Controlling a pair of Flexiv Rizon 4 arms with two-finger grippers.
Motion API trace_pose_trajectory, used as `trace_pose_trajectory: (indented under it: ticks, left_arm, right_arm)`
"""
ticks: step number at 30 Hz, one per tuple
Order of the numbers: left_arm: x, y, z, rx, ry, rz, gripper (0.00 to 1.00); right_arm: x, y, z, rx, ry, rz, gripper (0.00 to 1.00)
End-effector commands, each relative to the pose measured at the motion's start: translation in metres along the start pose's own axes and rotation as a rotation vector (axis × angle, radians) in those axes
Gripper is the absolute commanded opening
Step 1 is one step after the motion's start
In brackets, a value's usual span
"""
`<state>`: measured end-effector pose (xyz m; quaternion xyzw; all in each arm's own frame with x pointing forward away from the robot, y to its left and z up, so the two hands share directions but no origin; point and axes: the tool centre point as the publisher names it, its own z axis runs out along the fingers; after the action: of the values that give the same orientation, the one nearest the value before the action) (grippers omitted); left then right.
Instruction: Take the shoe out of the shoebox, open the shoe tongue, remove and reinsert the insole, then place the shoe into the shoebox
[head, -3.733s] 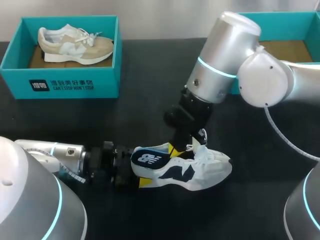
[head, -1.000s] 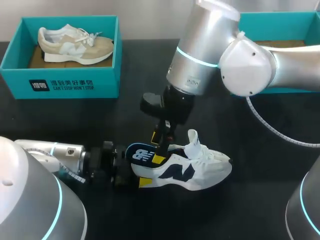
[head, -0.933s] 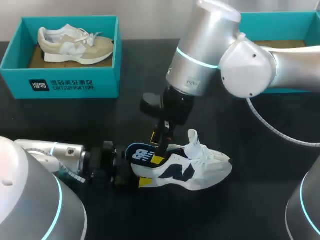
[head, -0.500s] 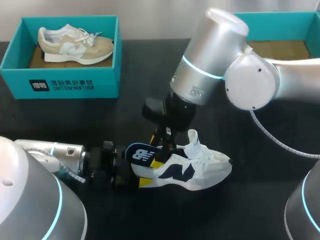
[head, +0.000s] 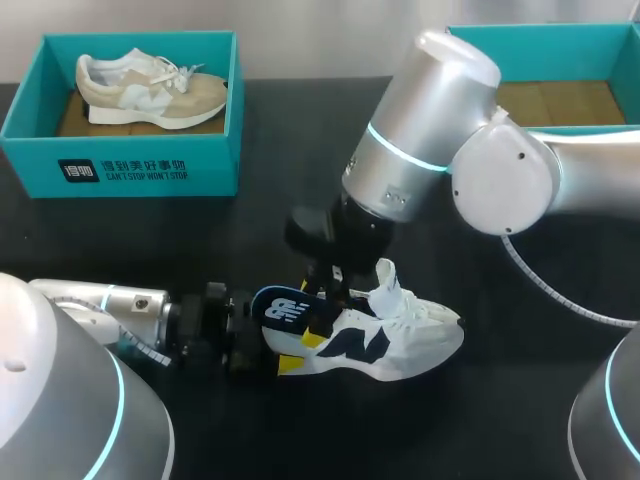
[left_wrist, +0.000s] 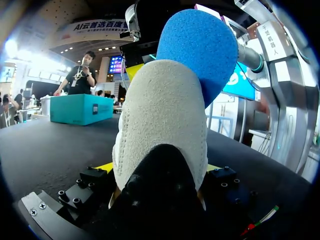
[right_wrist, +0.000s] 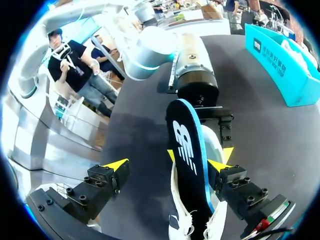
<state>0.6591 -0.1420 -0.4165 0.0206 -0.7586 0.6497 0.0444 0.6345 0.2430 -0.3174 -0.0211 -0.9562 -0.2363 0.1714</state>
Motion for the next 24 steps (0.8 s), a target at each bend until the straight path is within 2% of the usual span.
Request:
trace_pose_trajectory:
  ticks: [1,9,17,21,24]
  left_arm:
    - [-0.001,0.003,0.0,0.0,-0.002,0.0,0.0]
    - [-0.001,0.003,0.0,0.0,-0.002,0.0,0.0]
    - [-0.001,0.003,0.0,0.0,-0.002,0.0,0.0]
    - [-0.001,0.003,0.0,0.0,-0.002,0.0,0.0]
    - [-0.001,0.003,0.0,0.0,-0.002,0.0,0.0]
  right_arm:
    - [-0.003,-0.007,0.005,-0.02,0.006,0.006,1.0]
    - [-0.003,-0.011,0.008,-0.03,0.024,0.019,0.93]
    - [-0.002,-0.018,0.01,-0.045,0.045,0.033,0.89]
    - [-0.003,-0.022,0.01,-0.042,0.048,0.039,0.9]
    - [-0.007,-0.024,0.011,-0.043,0.053,0.043,0.87]
